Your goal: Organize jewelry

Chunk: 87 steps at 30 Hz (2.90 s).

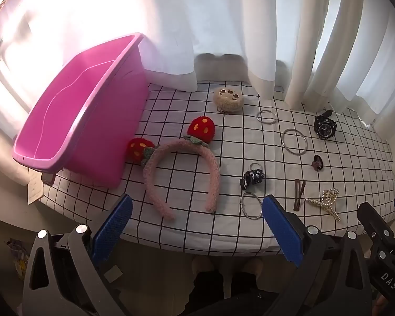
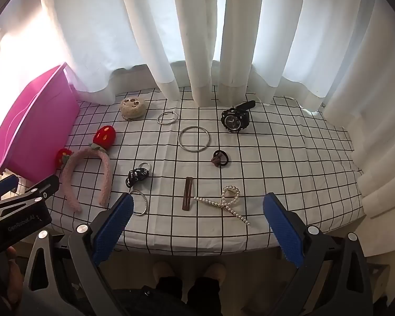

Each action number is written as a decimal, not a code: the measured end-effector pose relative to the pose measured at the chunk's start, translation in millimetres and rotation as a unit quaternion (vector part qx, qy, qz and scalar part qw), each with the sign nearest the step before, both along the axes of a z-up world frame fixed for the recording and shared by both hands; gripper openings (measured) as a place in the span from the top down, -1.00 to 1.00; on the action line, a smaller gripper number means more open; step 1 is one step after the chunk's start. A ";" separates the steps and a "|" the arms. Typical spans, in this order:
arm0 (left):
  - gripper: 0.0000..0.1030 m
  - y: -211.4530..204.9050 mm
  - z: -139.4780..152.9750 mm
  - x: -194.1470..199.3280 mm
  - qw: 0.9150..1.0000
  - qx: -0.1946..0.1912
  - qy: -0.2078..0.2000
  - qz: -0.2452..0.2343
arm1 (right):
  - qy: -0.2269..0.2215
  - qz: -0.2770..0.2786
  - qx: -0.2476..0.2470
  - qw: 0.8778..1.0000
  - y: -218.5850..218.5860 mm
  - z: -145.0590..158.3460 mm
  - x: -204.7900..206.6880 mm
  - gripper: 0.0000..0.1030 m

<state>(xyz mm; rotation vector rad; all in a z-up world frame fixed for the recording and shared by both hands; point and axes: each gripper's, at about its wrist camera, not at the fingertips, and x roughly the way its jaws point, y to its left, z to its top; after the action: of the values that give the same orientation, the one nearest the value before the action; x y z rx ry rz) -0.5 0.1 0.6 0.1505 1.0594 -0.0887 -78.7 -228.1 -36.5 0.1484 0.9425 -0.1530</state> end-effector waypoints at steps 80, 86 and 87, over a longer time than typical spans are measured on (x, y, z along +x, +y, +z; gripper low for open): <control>-0.88 49.7 -53.4 -1.9 1.000 -0.014 0.016 0.015 | 0.001 -0.005 0.053 0.999 -18.5 -44.2 -10.2 -0.83; -0.88 63.3 -93.8 0.4 0.999 -0.022 0.029 0.025 | 0.001 -0.008 0.065 0.998 -33.7 -80.5 -13.5 -0.83; -0.88 64.5 -98.8 2.0 0.999 -0.025 0.032 0.032 | 0.001 -0.008 0.064 0.998 -37.1 -84.9 -13.5 -0.83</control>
<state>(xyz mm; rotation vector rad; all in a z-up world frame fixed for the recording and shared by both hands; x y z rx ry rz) 1.5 64.6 -98.2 0.0678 1.1241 -0.0620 -92.2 -265.2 -121.4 0.2738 0.9526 -0.1079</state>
